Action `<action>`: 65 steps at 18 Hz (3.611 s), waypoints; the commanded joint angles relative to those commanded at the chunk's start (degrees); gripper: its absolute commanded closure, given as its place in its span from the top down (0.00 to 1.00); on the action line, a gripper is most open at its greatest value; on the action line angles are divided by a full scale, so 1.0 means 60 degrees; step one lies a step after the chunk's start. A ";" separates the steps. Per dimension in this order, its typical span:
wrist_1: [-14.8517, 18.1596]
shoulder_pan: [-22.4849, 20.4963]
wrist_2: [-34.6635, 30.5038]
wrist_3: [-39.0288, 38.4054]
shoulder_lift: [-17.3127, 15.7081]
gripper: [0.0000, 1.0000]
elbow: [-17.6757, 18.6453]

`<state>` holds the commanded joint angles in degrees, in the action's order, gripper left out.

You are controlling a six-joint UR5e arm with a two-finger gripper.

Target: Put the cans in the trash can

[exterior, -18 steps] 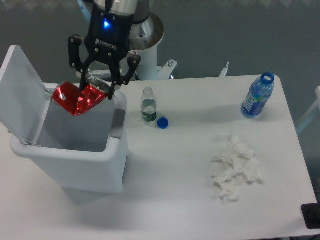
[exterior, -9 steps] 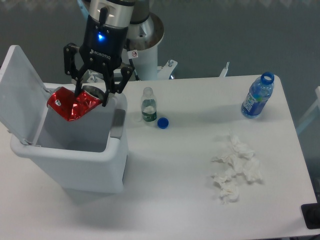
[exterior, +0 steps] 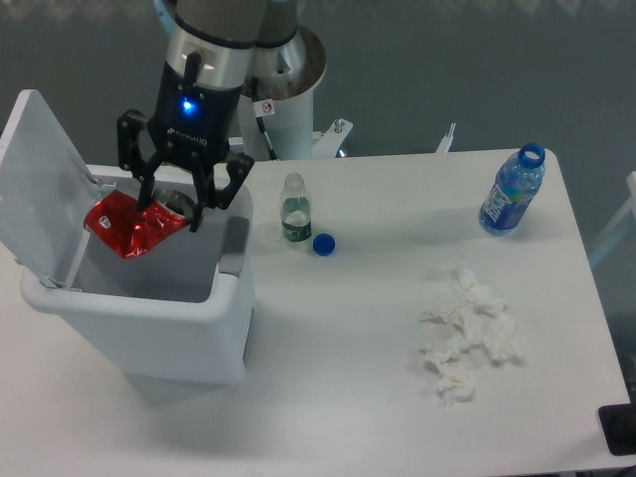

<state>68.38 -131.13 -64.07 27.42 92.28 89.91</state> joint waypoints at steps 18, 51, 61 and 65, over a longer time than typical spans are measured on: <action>-0.0058 0.0161 -0.0029 0.0015 0.0191 0.60 0.0161; 0.0000 -0.0554 -0.0015 0.0205 -0.0570 0.99 0.0000; -0.0205 -0.1787 -0.1883 0.2572 -0.0542 1.00 0.0029; -0.0220 -0.1802 -0.3104 0.4201 -0.0221 1.00 0.0044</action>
<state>67.06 -141.94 -82.70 52.63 90.96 90.18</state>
